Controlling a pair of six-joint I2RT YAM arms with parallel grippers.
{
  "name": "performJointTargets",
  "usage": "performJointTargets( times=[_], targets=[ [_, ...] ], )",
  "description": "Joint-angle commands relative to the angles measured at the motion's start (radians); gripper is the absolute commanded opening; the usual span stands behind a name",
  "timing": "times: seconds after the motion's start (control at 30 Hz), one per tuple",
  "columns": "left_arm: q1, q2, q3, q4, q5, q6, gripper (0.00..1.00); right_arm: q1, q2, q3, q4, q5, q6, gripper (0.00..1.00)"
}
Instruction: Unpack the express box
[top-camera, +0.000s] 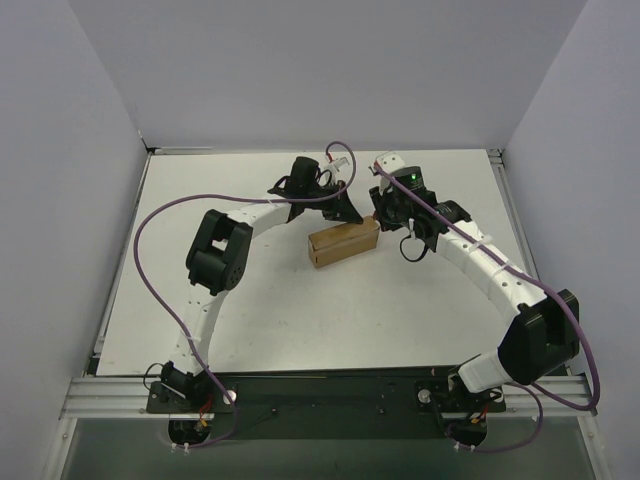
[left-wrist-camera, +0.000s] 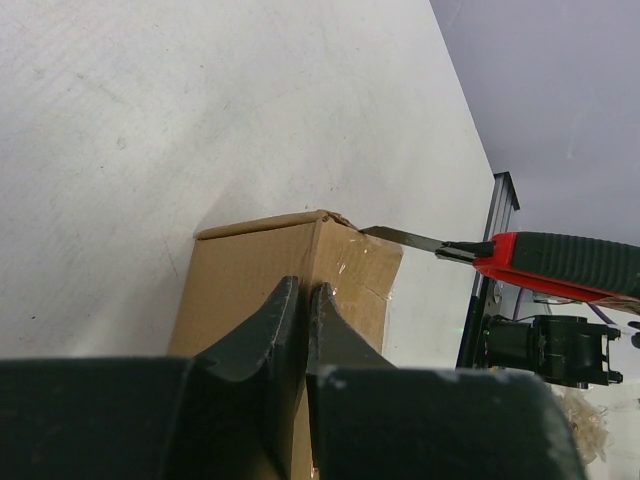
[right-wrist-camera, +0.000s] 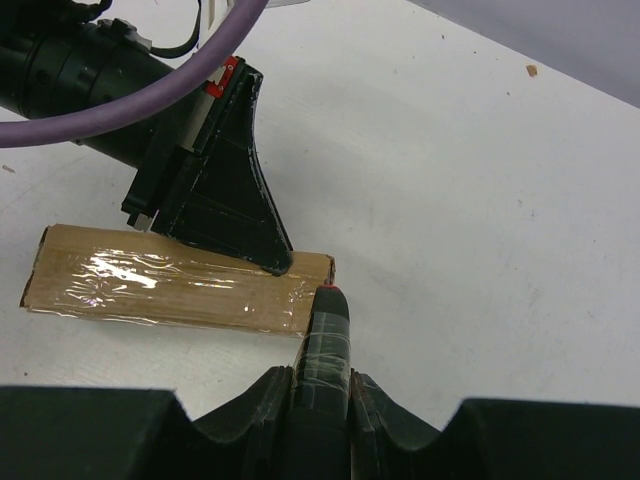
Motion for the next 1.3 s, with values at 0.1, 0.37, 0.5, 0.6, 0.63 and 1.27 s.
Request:
performJointTargets(
  times=[0.1, 0.37, 0.5, 0.6, 0.63, 1.27],
  targets=[
    [0.002, 0.021, -0.037, -0.063, -0.096, 0.033, 0.00, 0.007, -0.043, 0.022, -0.156, -0.028, -0.060, 0.00],
    [0.002, 0.023, -0.034, -0.072, -0.108, 0.041, 0.00, -0.002, -0.063, 0.020, -0.214, -0.048, -0.076, 0.00],
    [0.000, 0.023, -0.032, -0.075, -0.108, 0.043, 0.00, -0.002, -0.078, 0.023, -0.248, -0.043, -0.067, 0.00],
    [-0.003, 0.021, -0.028, -0.069, -0.091, 0.046, 0.00, -0.010, -0.089, 0.043, -0.254, -0.025, -0.059, 0.00],
    [-0.003, 0.020, -0.026, -0.066, -0.084, 0.049, 0.00, -0.016, -0.088, 0.055, -0.255, -0.022, -0.062, 0.00],
    [-0.007, 0.001, -0.032, -0.049, -0.001, 0.069, 0.00, -0.206, 0.053, 0.137, 0.030, -0.511, -0.053, 0.00]
  ],
)
